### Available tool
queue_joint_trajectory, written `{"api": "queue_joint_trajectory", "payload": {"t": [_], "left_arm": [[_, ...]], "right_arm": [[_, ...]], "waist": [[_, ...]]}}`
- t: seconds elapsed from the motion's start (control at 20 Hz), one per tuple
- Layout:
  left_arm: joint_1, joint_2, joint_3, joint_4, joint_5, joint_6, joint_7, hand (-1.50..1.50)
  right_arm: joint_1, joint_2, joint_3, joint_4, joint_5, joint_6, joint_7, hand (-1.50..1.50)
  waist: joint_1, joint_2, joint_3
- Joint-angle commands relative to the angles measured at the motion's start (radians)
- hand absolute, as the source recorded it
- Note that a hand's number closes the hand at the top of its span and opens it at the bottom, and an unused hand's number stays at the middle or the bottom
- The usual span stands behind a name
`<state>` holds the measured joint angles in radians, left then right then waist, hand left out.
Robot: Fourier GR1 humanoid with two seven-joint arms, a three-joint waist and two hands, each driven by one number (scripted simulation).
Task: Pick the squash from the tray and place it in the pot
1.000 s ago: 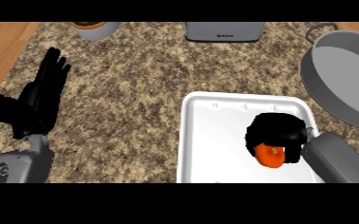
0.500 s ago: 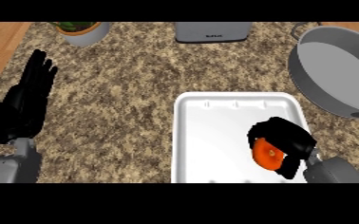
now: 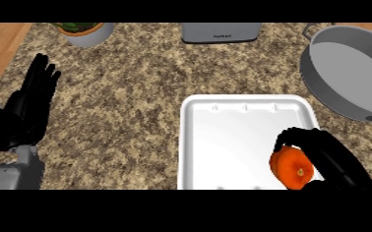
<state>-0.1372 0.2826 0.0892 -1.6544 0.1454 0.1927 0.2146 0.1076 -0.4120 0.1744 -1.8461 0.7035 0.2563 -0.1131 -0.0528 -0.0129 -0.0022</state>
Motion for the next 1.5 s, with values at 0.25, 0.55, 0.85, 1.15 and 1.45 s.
{"api": "queue_joint_trajectory", "payload": {"t": [0.25, 0.55, 0.85, 1.15, 1.45], "left_arm": [[0.0, -0.025, -0.026, -0.027, -0.008, -0.002, 0.004, 0.0], [-0.051, -0.036, -0.042, -0.014, -0.04, 0.011, 0.034, 0.0], [-0.08, -0.018, 0.007, 0.042, -0.012, -0.034, 0.006, 0.0], [-0.136, -0.016, 0.027, 0.106, -0.006, -0.061, -0.003, 0.0], [-0.069, -0.046, -0.003, 0.037, -0.031, -0.044, 0.0, 0.0]], "right_arm": [[0.031, 0.096, -0.31, -0.316, -0.174, -0.127, 0.167, 1.5], [-0.089, 0.0, -0.555, -0.303, -0.335, -0.048, 0.27, 1.5], [-0.232, -0.064, -0.66, -0.013, -0.434, -0.029, 0.227, 1.5], [-0.309, -0.088, -0.656, 0.263, -0.406, -0.052, 0.089, 1.5], [-0.423, -0.184, -0.69, 0.537, -0.312, -0.162, -0.087, 1.5]], "waist": [[0.032, 0.008, 0.002], [0.048, 0.012, 0.002], [0.056, 0.014, 0.002], [0.059, 0.017, 0.003], [0.066, 0.017, 0.003]]}}
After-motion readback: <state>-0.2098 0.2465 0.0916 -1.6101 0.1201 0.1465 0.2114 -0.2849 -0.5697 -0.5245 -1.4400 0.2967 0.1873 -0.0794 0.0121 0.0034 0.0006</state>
